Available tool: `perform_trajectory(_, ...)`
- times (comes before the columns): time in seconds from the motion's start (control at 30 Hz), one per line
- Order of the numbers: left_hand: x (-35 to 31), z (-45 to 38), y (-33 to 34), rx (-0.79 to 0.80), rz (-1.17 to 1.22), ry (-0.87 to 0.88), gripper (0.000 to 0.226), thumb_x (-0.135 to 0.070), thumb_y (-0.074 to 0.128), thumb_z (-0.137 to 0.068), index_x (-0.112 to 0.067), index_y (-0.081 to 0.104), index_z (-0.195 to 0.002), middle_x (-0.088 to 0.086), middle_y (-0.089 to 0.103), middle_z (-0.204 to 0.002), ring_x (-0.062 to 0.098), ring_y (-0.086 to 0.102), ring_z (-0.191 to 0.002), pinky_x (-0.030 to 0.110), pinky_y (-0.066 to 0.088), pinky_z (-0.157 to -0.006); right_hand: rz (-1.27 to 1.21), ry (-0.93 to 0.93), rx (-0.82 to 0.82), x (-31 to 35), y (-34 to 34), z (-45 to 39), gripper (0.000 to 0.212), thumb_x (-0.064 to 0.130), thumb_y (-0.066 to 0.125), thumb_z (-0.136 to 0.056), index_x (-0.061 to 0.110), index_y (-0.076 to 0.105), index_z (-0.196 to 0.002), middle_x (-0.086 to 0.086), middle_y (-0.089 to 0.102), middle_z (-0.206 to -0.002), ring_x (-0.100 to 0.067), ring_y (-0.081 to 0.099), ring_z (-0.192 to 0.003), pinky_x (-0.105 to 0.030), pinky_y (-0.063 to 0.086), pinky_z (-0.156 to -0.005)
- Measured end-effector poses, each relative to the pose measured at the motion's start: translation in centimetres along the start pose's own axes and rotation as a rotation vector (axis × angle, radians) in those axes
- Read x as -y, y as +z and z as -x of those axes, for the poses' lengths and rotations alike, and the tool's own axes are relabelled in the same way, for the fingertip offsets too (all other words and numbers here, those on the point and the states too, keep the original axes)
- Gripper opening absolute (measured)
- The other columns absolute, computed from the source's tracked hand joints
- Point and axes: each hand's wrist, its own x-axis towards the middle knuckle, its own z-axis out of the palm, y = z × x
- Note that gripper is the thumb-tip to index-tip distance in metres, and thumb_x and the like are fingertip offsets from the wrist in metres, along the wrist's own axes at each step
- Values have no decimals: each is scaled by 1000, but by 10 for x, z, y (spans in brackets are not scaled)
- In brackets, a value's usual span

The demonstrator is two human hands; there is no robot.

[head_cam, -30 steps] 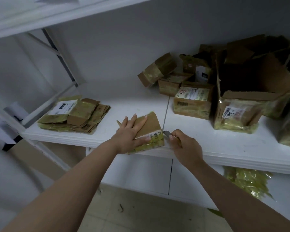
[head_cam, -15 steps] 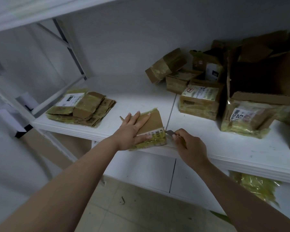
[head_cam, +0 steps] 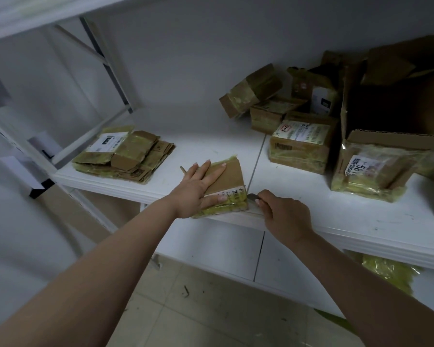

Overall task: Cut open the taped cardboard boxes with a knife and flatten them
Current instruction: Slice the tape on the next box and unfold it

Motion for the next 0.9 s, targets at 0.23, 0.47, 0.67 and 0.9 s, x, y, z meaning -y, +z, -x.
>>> perform_trajectory(0.23, -1, -3, -3, 33, -10, 2, 81, -58, 48, -90, -44, -3, -151, -3, -14, -161, 26, -17, -147, 49, 0, -118, 142, -64, 10, -1, -2, 3, 14, 15, 73, -78, 21, 60, -79, 5, 49, -42, -19, 43, -31, -15, 18, -40)
perform_trajectory(0.47, -1, -2, -4, 41, -15, -6, 88, -59, 54, -87, -43, -6, -150, -2, -17, -161, 27, -18, -147, 50, 1, -118, 192, -59, 41, -1, -3, 4, 1, 20, 62, -86, 21, 61, -87, 0, 61, -56, -26, 57, -48, -23, 29, -48)
perform_trajectory(0.67, -7, 0, 0, -50, -208, -11, 116, -53, 76, -73, -39, -8, -151, 3, -12, -161, 33, -12, -147, 60, 8, -115, -57, 193, 35, -2, -9, 3, 22, 37, 41, -98, 19, 53, -104, 3, 60, -72, -22, 58, -65, -27, 35, -53)
perform_trajectory(0.9, -11, 12, 11, -442, -341, 23, 100, -62, 73, -68, -22, 25, -146, 4, 37, -136, 22, 39, -123, 37, 44, -96, -273, 158, -109, 25, -23, -10, 57, 49, 77, -70, 26, 55, -117, 9, 62, -111, -16, 63, -88, -28, 49, -70)
